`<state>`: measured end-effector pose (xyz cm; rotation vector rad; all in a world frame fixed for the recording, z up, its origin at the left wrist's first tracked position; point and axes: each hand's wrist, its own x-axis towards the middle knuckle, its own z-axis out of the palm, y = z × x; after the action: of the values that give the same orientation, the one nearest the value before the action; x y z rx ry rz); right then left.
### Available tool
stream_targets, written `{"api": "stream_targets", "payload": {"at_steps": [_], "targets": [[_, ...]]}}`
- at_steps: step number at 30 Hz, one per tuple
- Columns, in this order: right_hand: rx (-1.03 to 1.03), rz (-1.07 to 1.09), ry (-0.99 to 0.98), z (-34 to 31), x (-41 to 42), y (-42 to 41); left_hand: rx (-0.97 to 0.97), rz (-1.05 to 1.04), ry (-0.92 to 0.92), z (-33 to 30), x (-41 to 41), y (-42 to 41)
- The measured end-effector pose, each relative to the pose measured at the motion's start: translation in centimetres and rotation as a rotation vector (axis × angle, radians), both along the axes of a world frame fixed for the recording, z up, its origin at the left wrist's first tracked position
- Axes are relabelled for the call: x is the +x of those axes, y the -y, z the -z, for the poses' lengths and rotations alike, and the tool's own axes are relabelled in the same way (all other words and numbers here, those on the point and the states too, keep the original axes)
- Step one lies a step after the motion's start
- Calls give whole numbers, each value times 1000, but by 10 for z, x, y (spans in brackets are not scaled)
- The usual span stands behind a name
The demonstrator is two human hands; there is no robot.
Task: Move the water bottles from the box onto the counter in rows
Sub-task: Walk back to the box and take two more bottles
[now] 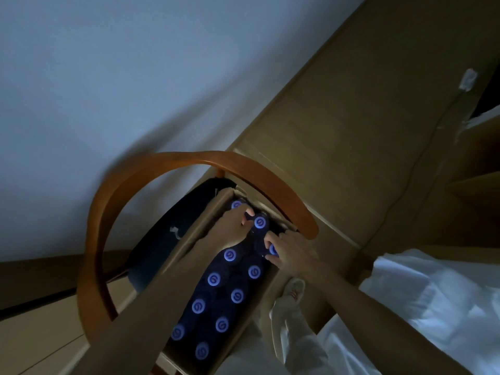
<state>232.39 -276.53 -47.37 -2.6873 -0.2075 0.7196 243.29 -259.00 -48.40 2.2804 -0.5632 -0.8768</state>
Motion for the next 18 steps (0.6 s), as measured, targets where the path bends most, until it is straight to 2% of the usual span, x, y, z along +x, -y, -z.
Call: {"api": "stream_targets", "payload": {"at_steps": [3,8,13,18], "targets": [[33,43,-23,-10,0,7,80,121,-118,10,4,19],[39,55,-16,-17,0,10,207,269,-182,29,8,36],[96,97,-28,-21,2,15,193,181,-116,34,8,29],[163,131,13,-26,8,24,226,98,41,22,-1,18]]}}
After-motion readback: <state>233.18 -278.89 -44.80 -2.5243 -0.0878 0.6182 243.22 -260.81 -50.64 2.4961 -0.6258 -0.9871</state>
